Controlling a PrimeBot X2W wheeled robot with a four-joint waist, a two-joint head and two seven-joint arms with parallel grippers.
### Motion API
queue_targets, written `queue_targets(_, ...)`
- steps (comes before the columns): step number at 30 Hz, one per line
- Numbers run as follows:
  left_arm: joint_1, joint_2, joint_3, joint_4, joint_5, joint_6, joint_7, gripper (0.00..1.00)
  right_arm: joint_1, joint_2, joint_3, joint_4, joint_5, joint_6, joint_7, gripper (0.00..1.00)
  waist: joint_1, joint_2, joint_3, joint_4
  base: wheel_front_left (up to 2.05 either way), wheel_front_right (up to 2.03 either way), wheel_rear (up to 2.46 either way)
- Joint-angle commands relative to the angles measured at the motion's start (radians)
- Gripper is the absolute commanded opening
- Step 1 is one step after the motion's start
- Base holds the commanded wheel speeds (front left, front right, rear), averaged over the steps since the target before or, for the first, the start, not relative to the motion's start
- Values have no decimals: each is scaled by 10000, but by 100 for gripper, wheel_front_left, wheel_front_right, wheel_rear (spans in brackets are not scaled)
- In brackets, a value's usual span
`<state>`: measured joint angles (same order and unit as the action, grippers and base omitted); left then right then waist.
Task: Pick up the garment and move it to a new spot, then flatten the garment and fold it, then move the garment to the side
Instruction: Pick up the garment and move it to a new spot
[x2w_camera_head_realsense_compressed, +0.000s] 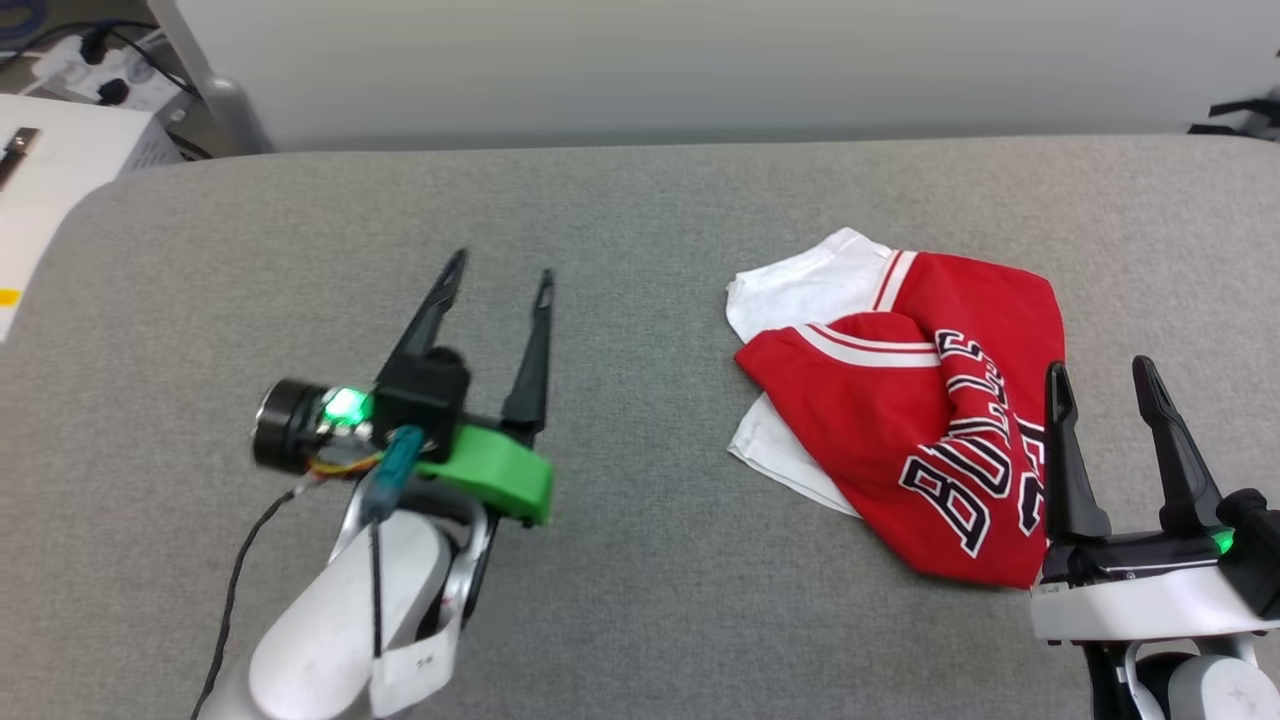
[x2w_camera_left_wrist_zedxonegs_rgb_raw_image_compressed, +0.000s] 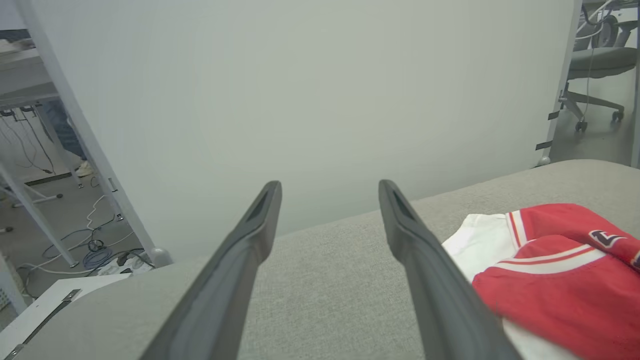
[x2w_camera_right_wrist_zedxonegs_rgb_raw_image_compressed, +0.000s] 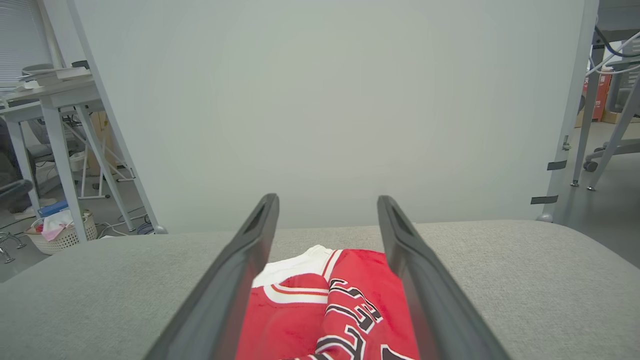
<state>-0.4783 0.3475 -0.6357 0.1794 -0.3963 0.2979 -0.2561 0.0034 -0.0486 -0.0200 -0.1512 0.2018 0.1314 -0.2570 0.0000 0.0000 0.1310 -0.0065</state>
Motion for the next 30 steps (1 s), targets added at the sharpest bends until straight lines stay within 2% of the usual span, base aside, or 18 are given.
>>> queue_targets(1,471,28,337,-167,166,85,-55,100,149,-16,-6,43,-101,-7,-47,100,0,0,-279,263,0,0,0)
queue_targets(7,2180,-204,1930,-847,670,44,-56,100,308,-16,47,117,-128,-7,-47,100,0,0,-465,377,0,0,0)
queue_targets(16,4039,-1056,3748,-1201,1493,-657,-56,100,614,-16,152,342,-252,-7,-47,100,0,0,-659,350,0,0,0)
queue_targets(24,4804,-1768,4743,-1261,2222,-1389,-56,100,943,-16,171,703,-439,-7,-47,100,0,0,-872,370,0,0,0)
queue_targets(30,5180,-2186,5300,-1186,2597,-1773,-56,100,1140,-16,214,835,-474,-7,-47,100,0,0,-996,378,0,0,0)
